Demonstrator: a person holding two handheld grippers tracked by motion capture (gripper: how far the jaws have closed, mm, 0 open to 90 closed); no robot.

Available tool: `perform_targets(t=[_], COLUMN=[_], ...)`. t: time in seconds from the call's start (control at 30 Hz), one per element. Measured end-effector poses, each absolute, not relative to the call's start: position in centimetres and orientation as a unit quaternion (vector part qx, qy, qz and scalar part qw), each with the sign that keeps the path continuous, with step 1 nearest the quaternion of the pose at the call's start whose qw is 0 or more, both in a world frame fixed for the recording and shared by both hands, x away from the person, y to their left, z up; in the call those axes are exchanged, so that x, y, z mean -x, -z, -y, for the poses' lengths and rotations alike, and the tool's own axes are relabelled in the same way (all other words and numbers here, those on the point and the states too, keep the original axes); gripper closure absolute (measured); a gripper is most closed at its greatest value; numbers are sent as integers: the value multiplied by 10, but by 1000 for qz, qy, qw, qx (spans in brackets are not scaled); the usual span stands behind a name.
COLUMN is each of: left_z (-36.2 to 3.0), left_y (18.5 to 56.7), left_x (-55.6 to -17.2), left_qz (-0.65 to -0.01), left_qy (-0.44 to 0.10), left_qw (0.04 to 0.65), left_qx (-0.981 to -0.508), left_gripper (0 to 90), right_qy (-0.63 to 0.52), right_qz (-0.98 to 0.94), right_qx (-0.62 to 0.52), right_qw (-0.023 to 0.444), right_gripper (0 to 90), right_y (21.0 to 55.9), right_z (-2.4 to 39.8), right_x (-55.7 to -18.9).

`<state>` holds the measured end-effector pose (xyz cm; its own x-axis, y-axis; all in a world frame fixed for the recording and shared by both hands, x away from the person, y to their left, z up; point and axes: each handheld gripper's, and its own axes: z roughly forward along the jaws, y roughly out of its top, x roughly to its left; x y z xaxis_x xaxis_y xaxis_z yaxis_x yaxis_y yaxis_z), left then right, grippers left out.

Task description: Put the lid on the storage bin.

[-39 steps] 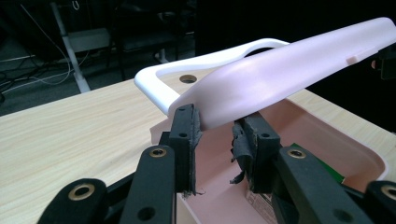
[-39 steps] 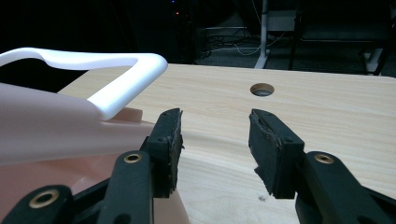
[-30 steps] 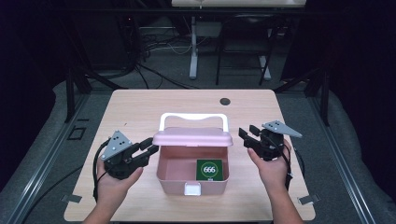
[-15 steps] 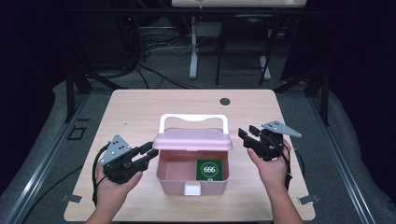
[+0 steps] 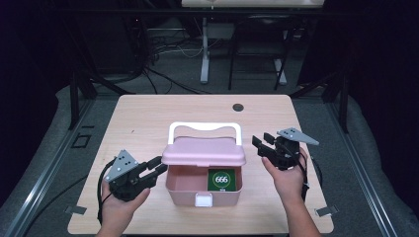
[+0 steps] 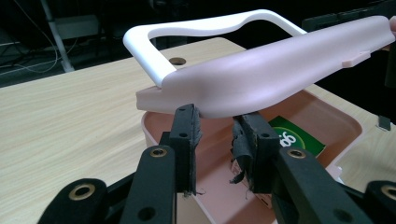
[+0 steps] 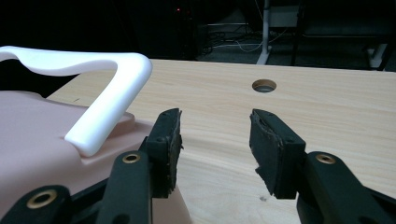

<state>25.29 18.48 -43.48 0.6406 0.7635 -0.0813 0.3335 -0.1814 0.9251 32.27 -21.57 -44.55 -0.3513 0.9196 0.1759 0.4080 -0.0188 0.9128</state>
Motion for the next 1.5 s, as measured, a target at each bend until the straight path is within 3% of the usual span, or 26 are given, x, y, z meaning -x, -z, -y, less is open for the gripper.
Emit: perform_targets(t=[1.5], left_z=[-188], left_y=[475], left_x=[-230], left_qz=[-370], left_qy=[-188], left_qw=[502], left_qx=[-759], left_gripper=[701], right_qy=[-496], right_qz=[-656], right_qx=[-511], right_qw=[250], right_gripper=[532], right_y=[446], right_z=[218], right_x=[-322])
